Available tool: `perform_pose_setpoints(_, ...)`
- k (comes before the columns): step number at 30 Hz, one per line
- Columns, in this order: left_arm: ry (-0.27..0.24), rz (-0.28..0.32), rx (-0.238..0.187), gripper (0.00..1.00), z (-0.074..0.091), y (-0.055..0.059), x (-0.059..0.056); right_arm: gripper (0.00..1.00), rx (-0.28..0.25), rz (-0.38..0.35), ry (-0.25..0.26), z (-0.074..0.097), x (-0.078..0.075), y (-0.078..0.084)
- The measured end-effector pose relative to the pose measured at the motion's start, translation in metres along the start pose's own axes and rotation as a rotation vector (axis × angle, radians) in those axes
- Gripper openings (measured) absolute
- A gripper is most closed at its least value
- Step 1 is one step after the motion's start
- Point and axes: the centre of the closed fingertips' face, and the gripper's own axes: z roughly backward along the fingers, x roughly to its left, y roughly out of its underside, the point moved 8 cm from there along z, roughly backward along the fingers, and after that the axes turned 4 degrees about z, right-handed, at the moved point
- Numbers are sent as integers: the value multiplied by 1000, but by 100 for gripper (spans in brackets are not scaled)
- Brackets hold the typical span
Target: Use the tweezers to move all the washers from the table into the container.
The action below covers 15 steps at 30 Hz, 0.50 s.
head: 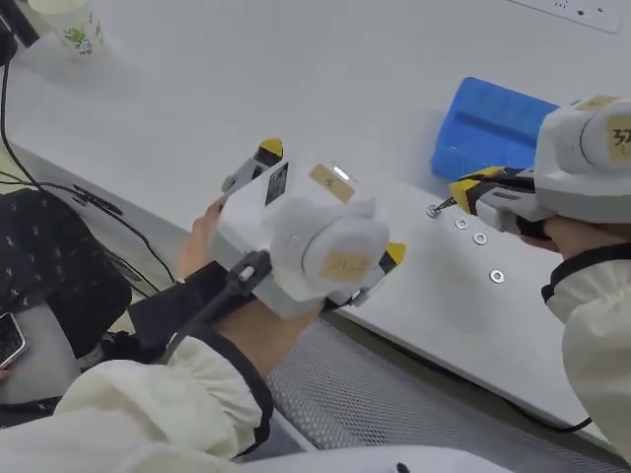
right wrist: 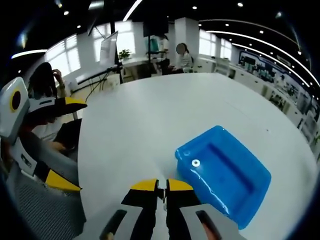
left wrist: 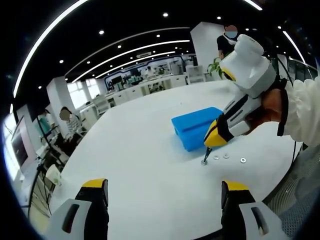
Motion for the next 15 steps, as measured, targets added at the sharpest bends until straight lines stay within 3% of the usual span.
perform_pose_setpoints(4, 0, -3, 5, 96, 0, 0, 0, 2, 50, 43, -9, -7, 0, -10)
perform_pose_setpoints(8, -3, -3, 6, 95, 0, 1, 0, 2, 54, 77, 5, -12, 4, -15)
perform_pose_setpoints(15, -5, -3, 7, 95, 0, 1, 0, 2, -39, 111, 76, -18, 3, -12)
